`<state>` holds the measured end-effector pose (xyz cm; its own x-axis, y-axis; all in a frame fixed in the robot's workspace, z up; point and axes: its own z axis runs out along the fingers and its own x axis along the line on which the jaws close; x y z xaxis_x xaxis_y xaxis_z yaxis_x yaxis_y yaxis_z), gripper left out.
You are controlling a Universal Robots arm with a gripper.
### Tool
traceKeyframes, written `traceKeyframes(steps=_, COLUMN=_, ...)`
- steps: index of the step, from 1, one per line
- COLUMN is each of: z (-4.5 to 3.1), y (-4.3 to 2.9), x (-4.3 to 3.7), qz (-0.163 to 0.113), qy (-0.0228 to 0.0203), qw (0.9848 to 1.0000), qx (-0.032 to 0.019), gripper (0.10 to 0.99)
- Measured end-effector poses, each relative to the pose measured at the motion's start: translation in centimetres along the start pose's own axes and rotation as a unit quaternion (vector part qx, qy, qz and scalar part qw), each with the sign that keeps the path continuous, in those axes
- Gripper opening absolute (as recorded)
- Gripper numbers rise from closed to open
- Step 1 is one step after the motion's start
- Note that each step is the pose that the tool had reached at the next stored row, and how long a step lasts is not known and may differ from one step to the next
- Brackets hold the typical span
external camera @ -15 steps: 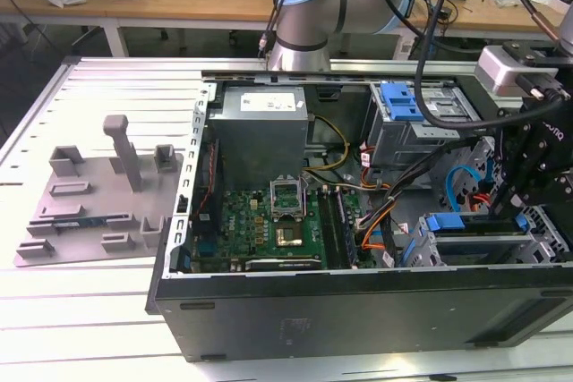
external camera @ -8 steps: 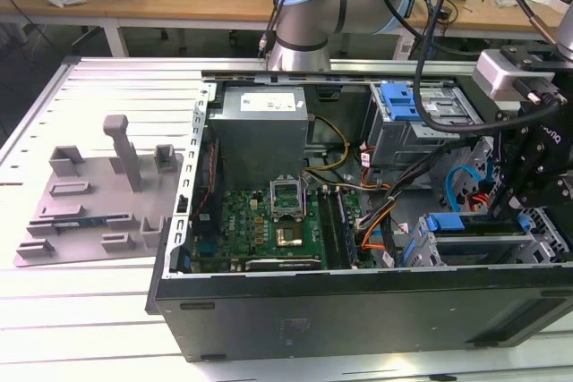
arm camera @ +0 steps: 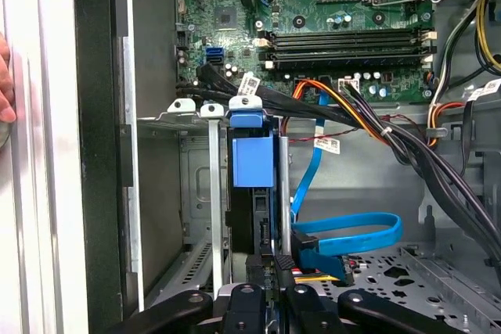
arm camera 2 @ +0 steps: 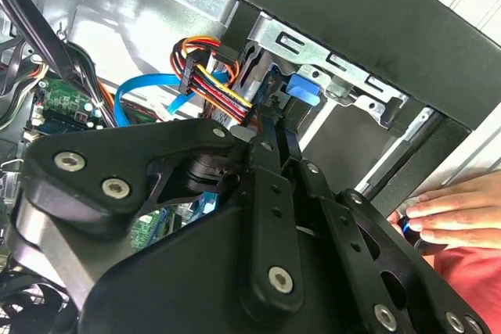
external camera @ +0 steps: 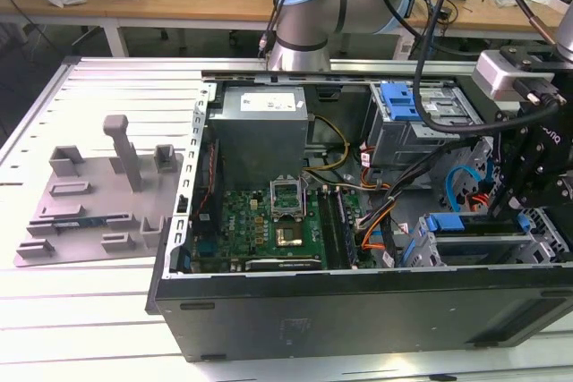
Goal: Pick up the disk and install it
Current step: 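Insert the first disk wire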
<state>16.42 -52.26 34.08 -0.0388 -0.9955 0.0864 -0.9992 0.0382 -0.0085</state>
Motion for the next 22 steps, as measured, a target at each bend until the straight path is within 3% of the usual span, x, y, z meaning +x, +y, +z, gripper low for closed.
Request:
traceKeyframes(steps=2, z=-0.13, y=0.0, x=0.01, qz=0.0, qy=-0.0005, qw=1.0, qx=-0.0001, gripper=0.169)
traceKeyframes(steps=3, z=-0.77, y=-0.01, x=0.06, qz=0.0, qy=-0.0001, qw=1.0, qx=0.0, gripper=0.169)
traceKeyframes(steps=4, z=-0.92, y=-0.01, x=0.08, qz=0.0, qy=-0.0003, qw=1.0, qx=0.0, gripper=0.169)
traceKeyframes(steps=22, z=-0.95, y=0.08, x=-0.1, qz=-0.003, qy=-0.0001, qw=1.0, qx=0.0003, gripper=0.169)
